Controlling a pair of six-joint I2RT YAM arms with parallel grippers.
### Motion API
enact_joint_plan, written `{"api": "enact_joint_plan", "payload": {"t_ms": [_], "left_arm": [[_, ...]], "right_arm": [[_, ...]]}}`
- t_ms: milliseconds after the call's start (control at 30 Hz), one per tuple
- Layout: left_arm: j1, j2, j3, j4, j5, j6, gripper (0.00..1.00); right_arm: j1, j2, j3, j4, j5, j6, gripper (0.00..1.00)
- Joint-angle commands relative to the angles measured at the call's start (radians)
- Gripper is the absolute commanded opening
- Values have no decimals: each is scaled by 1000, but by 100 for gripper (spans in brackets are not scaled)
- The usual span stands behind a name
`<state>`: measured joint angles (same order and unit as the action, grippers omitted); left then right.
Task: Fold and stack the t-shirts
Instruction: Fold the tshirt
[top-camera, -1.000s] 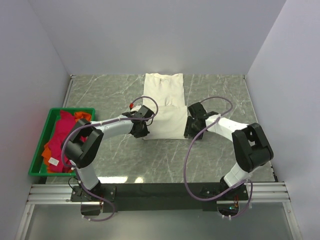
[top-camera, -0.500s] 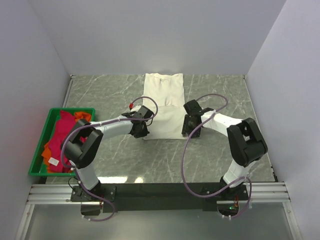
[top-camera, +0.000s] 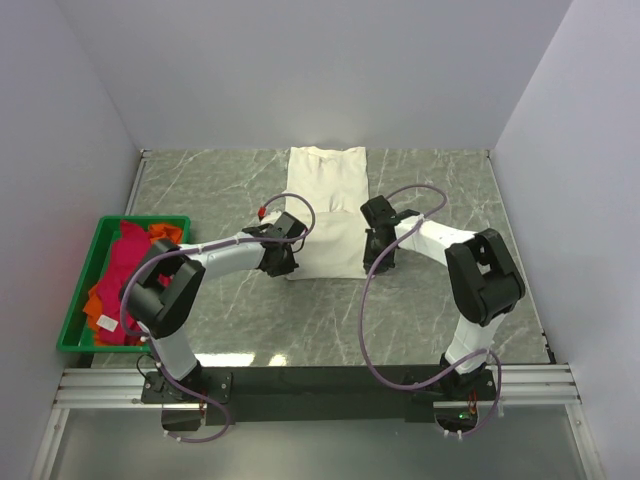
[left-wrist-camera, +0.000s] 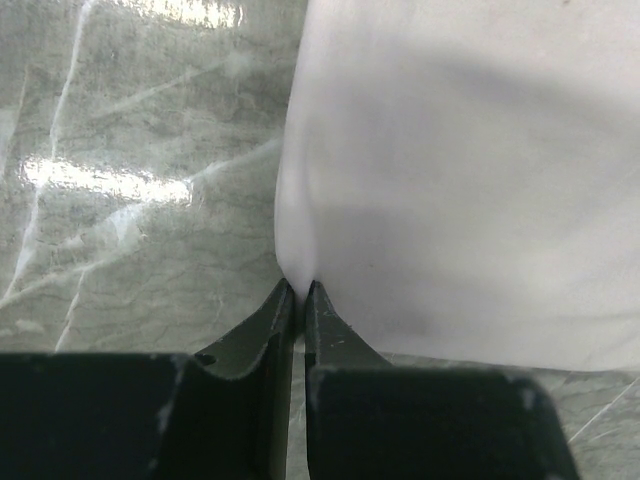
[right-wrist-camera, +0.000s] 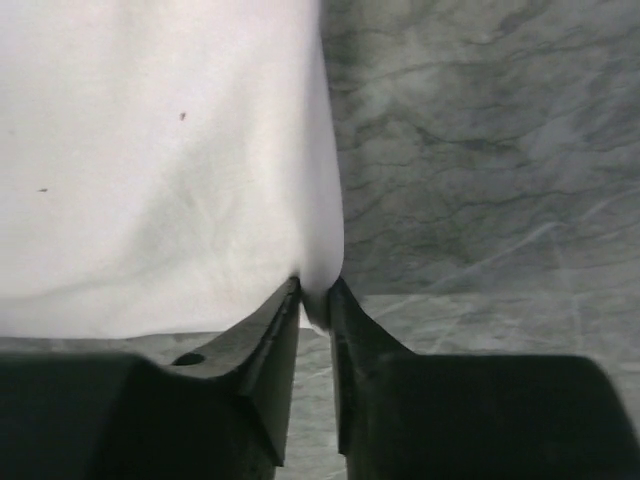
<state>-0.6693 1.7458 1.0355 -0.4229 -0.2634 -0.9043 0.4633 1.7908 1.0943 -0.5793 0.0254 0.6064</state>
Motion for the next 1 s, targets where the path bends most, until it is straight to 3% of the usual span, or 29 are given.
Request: {"api": "enact_joint_plan", "payload": {"t_ms": [0,100,200,467,633,967], "left_arm": [[-10,9,-40,-83,41,-1,2],[-10,1,-37,-96,38,2,1],[-10,-14,-34,-112,38,8,1],[-10,-141,-31,-211,52,19,1],[-32,-279,-113,-293,182,39,1],[-246,-597,-281,-399,389,-108,1]], "right_arm": [[17,107,-68,-27,-48,1,23],[15,98,-77,-17,-70,-19,8],[17,68,-80,-22,-67,-26,1],[17,-82,-100,-96,-51,-89,0],[24,-203,-174,-195,-113,-158,0],[139,-594,-283,-428,-226,-148,0]]}}
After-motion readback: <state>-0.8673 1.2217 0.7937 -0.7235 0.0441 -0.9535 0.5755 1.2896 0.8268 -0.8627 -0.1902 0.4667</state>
